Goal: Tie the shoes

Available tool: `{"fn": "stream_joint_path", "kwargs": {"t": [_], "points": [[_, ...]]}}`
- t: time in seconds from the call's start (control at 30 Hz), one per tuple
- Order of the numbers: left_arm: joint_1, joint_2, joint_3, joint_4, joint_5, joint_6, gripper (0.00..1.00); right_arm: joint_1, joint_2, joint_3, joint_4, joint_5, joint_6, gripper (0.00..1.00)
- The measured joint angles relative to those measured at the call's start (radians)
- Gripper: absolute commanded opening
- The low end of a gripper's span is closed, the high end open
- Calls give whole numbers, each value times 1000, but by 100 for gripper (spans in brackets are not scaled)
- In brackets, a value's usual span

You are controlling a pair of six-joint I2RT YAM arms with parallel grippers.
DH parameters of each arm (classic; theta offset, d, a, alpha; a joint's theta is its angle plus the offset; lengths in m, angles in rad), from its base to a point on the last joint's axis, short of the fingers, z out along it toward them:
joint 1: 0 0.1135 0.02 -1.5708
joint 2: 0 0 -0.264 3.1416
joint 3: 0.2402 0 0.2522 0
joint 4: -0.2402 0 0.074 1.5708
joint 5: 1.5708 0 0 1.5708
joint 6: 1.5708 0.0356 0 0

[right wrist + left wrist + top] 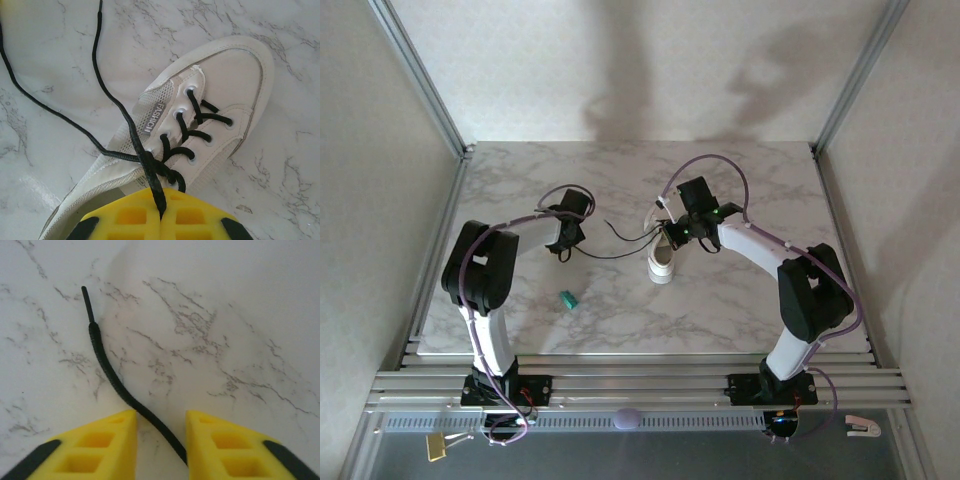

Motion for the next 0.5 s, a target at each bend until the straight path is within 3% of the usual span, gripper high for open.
{"fn": "stream_joint_path", "kwargs": {"t": [0.17,0.5], "points": [[0,1,1,26,17,32,0,1,0,-12,21,-12,-3,0],[-10,-97,1,122,88,134,0,1,0,-34,68,-27,-3,0]]}}
